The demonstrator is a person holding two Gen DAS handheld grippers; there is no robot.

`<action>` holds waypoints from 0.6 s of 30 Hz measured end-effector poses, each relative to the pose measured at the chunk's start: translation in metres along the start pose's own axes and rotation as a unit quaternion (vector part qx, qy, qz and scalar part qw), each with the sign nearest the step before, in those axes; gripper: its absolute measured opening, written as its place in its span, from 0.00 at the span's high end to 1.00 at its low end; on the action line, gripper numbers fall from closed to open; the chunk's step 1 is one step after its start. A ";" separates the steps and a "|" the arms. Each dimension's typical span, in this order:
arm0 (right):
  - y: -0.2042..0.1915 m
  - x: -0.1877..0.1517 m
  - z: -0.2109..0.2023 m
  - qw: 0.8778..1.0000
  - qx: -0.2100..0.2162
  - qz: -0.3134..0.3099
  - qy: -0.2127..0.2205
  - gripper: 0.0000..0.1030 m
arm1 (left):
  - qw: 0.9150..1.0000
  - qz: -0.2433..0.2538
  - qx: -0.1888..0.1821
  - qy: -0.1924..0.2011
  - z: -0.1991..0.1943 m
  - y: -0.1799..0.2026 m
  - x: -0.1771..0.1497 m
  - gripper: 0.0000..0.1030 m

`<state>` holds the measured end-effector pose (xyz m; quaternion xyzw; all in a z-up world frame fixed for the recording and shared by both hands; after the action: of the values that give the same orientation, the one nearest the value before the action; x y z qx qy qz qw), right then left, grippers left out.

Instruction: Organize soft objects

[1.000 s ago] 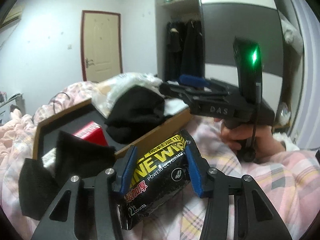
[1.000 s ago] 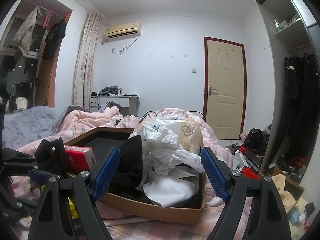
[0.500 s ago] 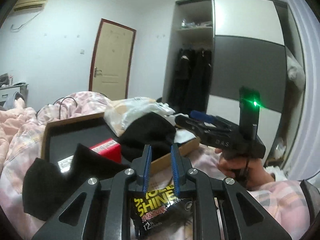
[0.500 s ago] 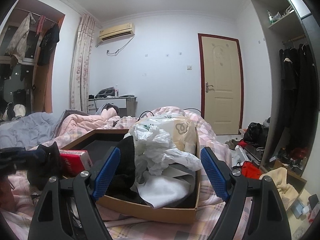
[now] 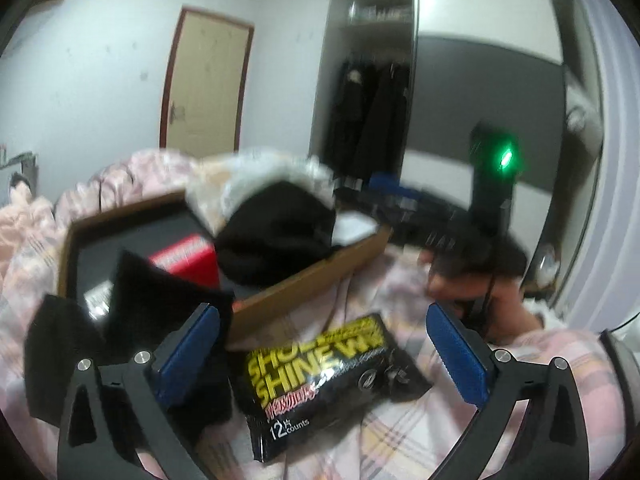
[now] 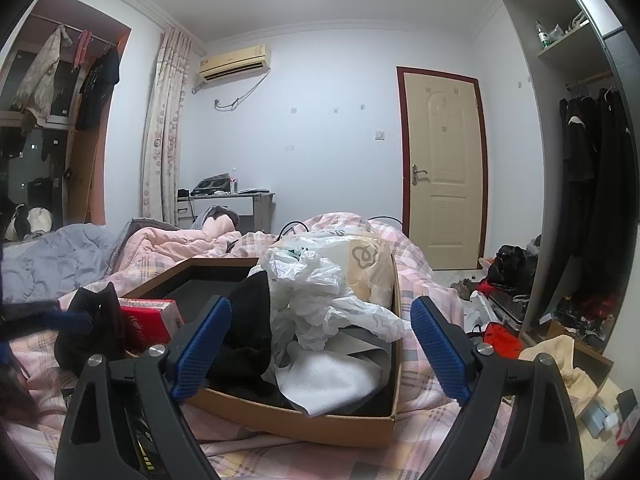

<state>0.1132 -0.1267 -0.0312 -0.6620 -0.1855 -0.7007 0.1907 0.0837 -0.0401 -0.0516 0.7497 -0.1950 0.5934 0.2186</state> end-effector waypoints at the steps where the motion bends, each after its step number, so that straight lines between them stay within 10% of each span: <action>1: 0.000 0.000 0.000 1.000 0.000 0.000 -0.001 0.12 | 1.000 -0.001 0.004 -0.020 0.006 -0.001 -0.005 0.01; 10: 0.000 0.000 -0.001 1.000 0.000 -0.001 -0.002 0.12 | 0.994 0.004 0.008 -0.107 0.029 0.002 -0.036 0.01; 18: 0.000 0.000 -0.001 1.000 0.000 0.000 -0.001 0.12 | 0.994 -0.004 0.003 -0.108 0.028 0.000 -0.037 0.30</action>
<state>0.1121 -0.1269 -0.0312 -0.6627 -0.1856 -0.7001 0.1904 0.0981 -0.0541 -0.0930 0.8109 -0.2126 0.5085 0.1966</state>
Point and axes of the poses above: each gripper's, at about its wrist camera, not at the fingertips, and z roughly the way its jaws point, y to its right, x to its top, the point moved 8 cm from there along z, roughly the way its jaws point, and after that the axes turned 12 degrees about y, right-handed, at the moved point
